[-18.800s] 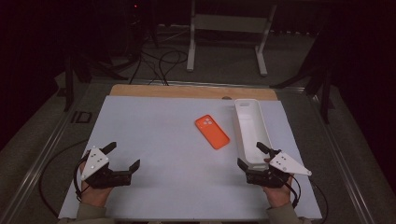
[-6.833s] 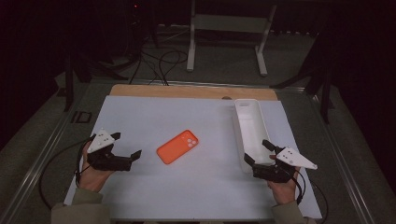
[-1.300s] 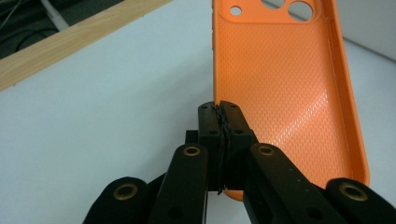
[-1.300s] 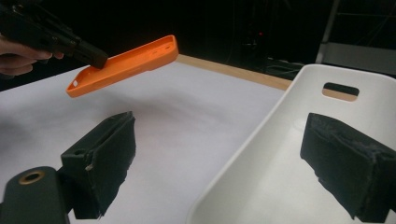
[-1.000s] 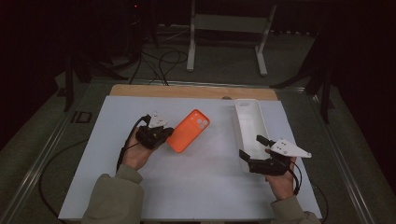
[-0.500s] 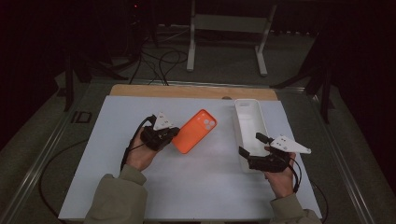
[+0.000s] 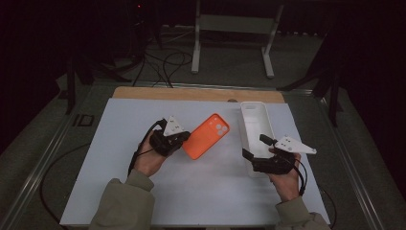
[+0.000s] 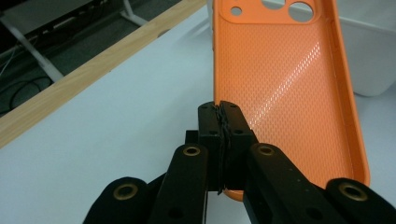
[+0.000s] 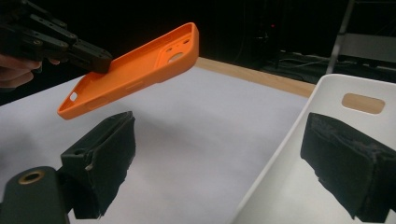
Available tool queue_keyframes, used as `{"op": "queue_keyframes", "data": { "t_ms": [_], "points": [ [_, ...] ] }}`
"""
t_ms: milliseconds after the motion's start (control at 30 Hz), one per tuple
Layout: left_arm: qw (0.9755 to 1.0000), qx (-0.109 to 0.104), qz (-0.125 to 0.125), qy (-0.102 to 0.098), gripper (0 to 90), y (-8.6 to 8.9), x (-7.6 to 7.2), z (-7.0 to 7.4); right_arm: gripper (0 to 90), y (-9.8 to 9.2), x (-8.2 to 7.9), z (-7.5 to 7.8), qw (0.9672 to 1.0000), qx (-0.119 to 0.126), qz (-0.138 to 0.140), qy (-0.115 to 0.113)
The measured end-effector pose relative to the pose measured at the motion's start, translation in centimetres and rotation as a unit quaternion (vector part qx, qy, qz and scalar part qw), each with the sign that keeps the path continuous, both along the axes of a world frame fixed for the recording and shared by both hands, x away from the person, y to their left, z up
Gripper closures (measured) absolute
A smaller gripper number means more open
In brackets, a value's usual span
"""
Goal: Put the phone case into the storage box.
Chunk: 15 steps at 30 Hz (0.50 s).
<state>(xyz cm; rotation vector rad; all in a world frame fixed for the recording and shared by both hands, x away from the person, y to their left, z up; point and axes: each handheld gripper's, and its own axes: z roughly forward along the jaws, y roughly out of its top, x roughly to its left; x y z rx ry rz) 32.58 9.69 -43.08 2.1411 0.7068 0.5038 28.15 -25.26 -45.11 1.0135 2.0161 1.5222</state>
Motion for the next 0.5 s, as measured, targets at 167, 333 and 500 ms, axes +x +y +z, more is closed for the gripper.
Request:
{"op": "queue_keyframes", "data": {
  "t_ms": [167,333,500],
  "points": [
    [0.9999,0.001,-0.010,-0.005,89.9,-0.6,-0.3,0.3,10.0,0.2,0.2,0.1,1.0000,0.005,0.005,0.006],
    [0.9998,-0.002,-0.019,-0.010,89.9,-1.2,-0.6,0.6,10.0,0.4,0.4,0.2,0.9998,0.009,0.008,0.013],
    [0.9995,-0.005,-0.029,-0.013,89.9,-1.5,-1.0,0.7,10.1,0.7,0.6,0.2,0.9996,0.013,0.017,0.018]
  ]
}}
